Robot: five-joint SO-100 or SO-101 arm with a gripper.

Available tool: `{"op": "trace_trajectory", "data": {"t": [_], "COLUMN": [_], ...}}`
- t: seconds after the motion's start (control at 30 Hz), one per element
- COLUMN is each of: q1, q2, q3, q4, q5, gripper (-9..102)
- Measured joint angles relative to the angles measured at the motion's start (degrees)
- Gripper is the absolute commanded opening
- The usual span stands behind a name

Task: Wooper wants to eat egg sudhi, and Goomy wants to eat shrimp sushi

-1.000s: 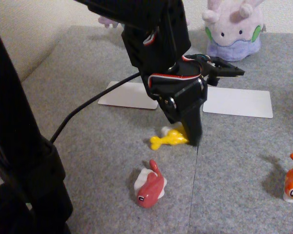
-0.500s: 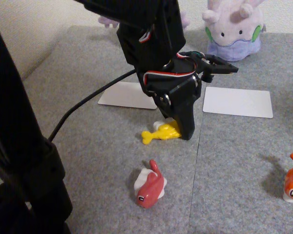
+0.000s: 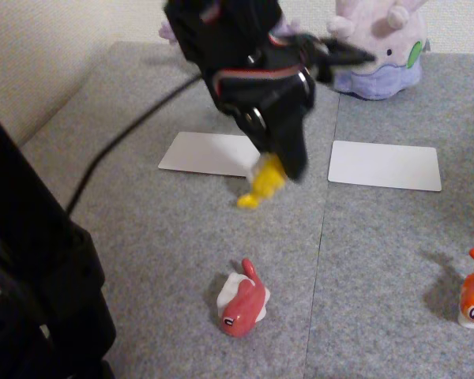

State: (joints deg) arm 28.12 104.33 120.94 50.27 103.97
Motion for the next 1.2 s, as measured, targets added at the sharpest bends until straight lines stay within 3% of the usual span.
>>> {"op": "trace_trajectory", "data": {"t": [0.4,0.57,1.03,1.2], "q1": [-8.2,-12.7,-45.2,-52.1], "q2": [7.5,7.6,12.6,12.7], "q3": [0.0,0.0,0.0,0.0], "q4": [3.0,4.0,11.4,15.6], "q5": [-0.4,-6.9,-27.8,-36.7], "gripper": [12,12,13,28]}}
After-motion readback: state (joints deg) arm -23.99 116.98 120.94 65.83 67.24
